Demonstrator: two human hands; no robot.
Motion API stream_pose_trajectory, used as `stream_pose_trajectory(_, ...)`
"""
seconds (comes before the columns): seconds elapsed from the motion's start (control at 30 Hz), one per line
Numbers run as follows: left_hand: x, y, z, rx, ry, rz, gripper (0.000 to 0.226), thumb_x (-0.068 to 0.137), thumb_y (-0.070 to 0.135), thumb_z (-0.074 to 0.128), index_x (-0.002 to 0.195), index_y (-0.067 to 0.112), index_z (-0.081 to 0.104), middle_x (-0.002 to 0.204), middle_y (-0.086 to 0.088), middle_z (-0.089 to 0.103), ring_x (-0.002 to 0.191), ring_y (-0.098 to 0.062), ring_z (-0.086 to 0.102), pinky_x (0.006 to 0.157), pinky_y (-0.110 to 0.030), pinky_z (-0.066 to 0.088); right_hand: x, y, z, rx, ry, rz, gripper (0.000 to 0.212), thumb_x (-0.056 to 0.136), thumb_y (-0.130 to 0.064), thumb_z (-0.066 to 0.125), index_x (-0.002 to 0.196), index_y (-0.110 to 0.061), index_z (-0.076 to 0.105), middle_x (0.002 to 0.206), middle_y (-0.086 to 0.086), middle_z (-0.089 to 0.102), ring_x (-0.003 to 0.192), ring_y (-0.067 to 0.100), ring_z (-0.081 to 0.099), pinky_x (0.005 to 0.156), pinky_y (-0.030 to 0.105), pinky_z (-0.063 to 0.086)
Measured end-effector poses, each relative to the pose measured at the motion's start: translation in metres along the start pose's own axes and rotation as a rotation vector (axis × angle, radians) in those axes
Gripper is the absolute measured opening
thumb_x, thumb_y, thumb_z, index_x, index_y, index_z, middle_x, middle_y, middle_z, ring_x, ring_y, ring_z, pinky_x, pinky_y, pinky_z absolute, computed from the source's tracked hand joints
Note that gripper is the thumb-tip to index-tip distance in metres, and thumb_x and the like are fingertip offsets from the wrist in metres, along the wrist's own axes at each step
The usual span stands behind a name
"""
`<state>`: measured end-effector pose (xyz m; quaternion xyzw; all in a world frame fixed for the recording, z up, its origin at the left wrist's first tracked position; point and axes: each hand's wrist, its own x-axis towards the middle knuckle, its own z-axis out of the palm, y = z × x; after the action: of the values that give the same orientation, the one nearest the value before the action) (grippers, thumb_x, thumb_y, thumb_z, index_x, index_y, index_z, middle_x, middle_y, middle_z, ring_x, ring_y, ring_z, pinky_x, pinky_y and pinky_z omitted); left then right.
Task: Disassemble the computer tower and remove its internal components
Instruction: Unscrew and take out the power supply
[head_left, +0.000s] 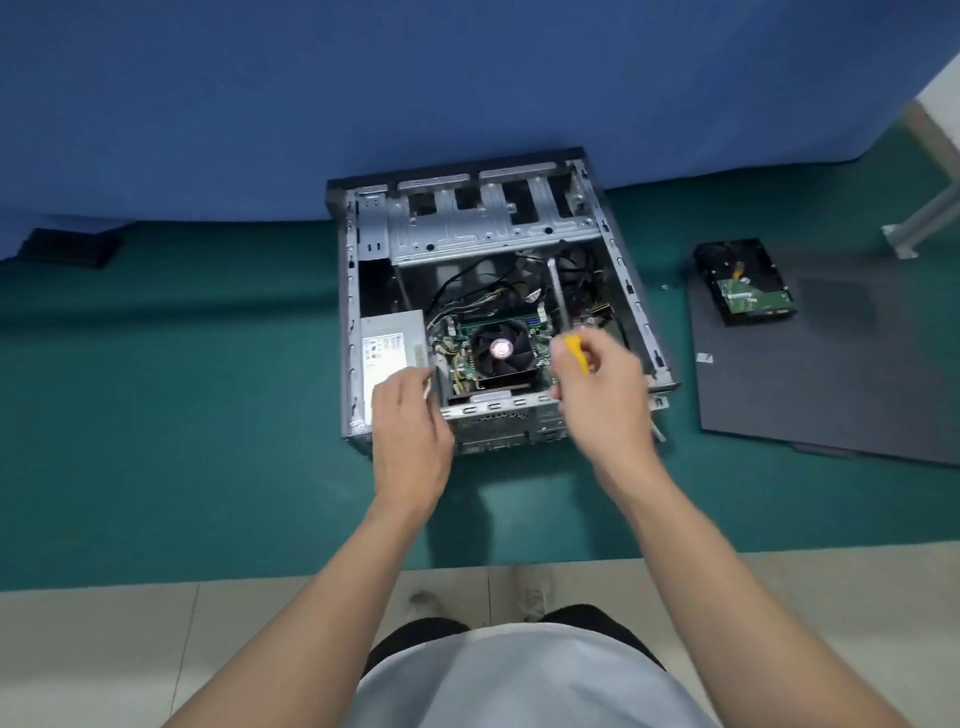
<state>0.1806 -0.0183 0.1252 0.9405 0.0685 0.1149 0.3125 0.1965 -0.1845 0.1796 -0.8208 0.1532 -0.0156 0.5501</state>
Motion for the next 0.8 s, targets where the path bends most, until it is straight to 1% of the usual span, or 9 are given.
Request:
stream_pose_trajectory(0.07,-0.010,-0.017,-0.017,0.007,0.120,-0.123,0.021,0.091,0.009,0.062,0.110,-0.001,0.060,0.109,-0.015,0.055,0.102,-0.025,0.043,0.085,-0.016,0.023,-0.039,-0.002,0.028,0.062,-0.128,0.023,0.013,0.097,-0.031,0.050,0.094,-0.026,0.061,0.075,-0.004,0.065,0.060,0.006,0.062,0.061,0.034,0.053)
stream_pose_trajectory(0.17,-0.012,-0.039,-0.039,-0.121,0.174,-0.533,0.036,0.082,0.030,0.075,0.099,0.004,0.055,0.104,-0.013,0.054,0.102,-0.030,0.046,0.085,-0.028,0.031,-0.089,0.008,0.071,0.092,-0.276,0.108,0.013,0.098,-0.033,0.048,0.094,-0.027,0.060,0.075,-0.005,0.065,0.054,0.003,0.055,0.057,0.026,0.046)
stream_pose_trajectory(0.23,-0.007,-0.047,-0.051,-0.331,0.072,-0.855,0.040,0.075,0.041,0.079,0.086,0.012,0.054,0.088,-0.007,0.057,0.090,-0.029,0.054,0.072,-0.035,0.041,-0.112,0.018,0.094,0.106,-0.333,0.190,0.014,0.097,-0.033,0.049,0.092,-0.026,0.060,0.072,-0.006,0.063,0.056,0.008,0.049,0.060,0.031,0.040)
stream_pose_trajectory(0.27,-0.005,-0.050,-0.056,-0.487,-0.010,-0.971,0.040,0.073,0.044,0.080,0.084,0.013,0.058,0.080,-0.007,0.060,0.081,-0.030,0.059,0.065,-0.035,0.045,-0.120,0.022,0.102,0.123,-0.358,0.236,0.014,0.097,-0.033,0.049,0.091,-0.025,0.059,0.070,-0.006,0.062,0.055,0.009,0.046,0.061,0.032,0.038)
stream_pose_trajectory(0.3,-0.003,-0.054,-0.059,-0.637,-0.100,-1.053,0.042,0.073,0.045,0.080,0.089,0.010,0.062,0.076,-0.009,0.064,0.074,-0.027,0.064,0.061,-0.034,0.049,-0.126,0.025,0.110,0.157,-0.379,0.286,0.014,0.097,-0.033,0.049,0.091,-0.024,0.058,0.069,-0.006,0.060,0.052,0.008,0.043,0.058,0.032,0.036)
stream_pose_trajectory(0.37,-0.003,-0.061,-0.062,-0.828,-0.267,-1.110,0.052,0.075,0.047,0.078,0.100,0.003,0.064,0.076,-0.008,0.069,0.064,-0.018,0.065,0.058,-0.028,0.049,-0.134,0.028,0.121,0.293,-0.395,0.414,0.016,0.099,-0.030,0.049,0.091,-0.016,0.053,0.067,-0.002,0.057,0.044,0.007,0.037,0.047,0.026,0.031)
stream_pose_trajectory(0.47,-0.001,-0.067,-0.061,-0.948,-0.386,-1.110,0.053,0.081,0.045,0.073,0.105,-0.001,0.066,0.093,-0.012,0.073,0.078,-0.020,0.070,0.068,-0.029,0.054,-0.137,0.027,0.130,0.506,-0.407,0.587,0.018,0.101,-0.023,0.046,0.093,-0.007,0.050,0.064,0.003,0.050,0.041,0.008,0.029,0.038,0.018,0.019)
stream_pose_trajectory(0.63,0.002,-0.066,-0.061,-1.119,-0.421,-1.110,0.045,0.088,0.033,0.068,0.107,-0.007,0.060,0.092,-0.020,0.073,0.079,-0.028,0.073,0.062,-0.032,0.059,-0.135,0.024,0.139,0.615,-0.420,0.639,0.023,0.103,-0.025,0.042,0.091,-0.007,0.051,0.063,0.002,0.044,0.042,0.008,0.025,0.041,0.022,0.013)
stream_pose_trajectory(0.8,0.002,-0.063,-0.062,-1.131,-0.416,-1.109,0.042,0.089,0.031,0.067,0.105,-0.007,0.061,0.087,-0.020,0.073,0.076,-0.028,0.073,0.060,-0.032,0.060,-0.135,0.024,0.142,0.712,-0.424,0.662,0.024,0.103,-0.025,0.040,0.089,-0.008,0.051,0.057,-0.001,0.041,0.040,0.006,0.021,0.041,0.022,0.010)
